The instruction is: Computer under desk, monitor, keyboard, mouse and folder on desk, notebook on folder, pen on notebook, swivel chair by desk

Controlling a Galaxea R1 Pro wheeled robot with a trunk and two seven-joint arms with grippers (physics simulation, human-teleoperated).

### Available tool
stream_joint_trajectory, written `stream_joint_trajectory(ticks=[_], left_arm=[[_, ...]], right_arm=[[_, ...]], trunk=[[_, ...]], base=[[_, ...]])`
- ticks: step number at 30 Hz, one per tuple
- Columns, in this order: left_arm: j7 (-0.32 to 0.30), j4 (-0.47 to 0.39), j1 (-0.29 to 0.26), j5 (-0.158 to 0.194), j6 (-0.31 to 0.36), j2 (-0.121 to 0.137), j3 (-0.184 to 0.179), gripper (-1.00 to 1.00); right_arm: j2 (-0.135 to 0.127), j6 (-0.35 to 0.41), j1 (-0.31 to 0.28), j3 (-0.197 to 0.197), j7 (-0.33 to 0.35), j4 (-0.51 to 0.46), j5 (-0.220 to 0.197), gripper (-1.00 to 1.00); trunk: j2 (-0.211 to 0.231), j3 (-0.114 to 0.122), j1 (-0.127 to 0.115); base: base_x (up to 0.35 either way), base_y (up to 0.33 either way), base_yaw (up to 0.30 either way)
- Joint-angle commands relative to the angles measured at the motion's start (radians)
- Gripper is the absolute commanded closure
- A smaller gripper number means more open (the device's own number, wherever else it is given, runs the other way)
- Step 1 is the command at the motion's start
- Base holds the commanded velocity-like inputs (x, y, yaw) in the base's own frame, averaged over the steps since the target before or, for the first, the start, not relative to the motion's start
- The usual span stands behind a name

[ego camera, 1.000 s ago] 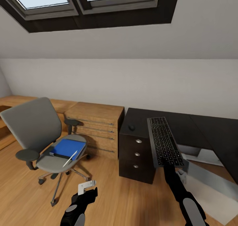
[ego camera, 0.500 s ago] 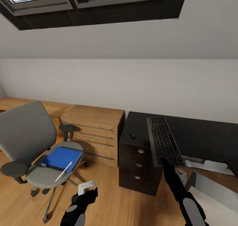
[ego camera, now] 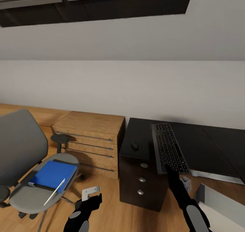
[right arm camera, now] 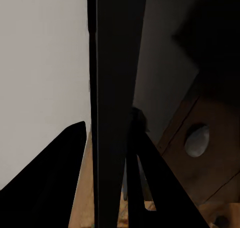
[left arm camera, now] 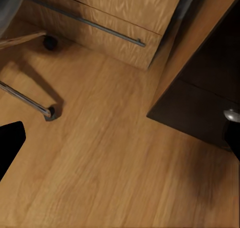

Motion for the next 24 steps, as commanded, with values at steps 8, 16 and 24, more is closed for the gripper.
stream_joint_trajectory(ticks=[8,16,24], left_arm=[[0.006,-0.002,-0.001,0.008,0.002,0.000,-0.003,-1.00],[0.007,-0.003,-0.001,0.008,0.002,0.000,-0.020,-1.00],[0.008,-0.003,-0.001,0.009,0.002,0.000,-0.021,-1.00]], right_arm=[[0.003,-0.072,-0.001,0.008,0.004,0.042,-0.009,1.00],[0.019,-0.132,-0.001,0.052,0.005,0.065,-0.004,1.00],[0.019,-0.135,-0.001,0.060,0.006,0.075,-0.003,1.00]], trunk=[[-0.001,-0.001,0.000],[-0.001,-0.001,0.000],[-0.001,-0.001,0.000]], base=[[0.026,0.000,-0.244],[0.034,0.061,-0.256],[0.158,0.285,-0.105]])
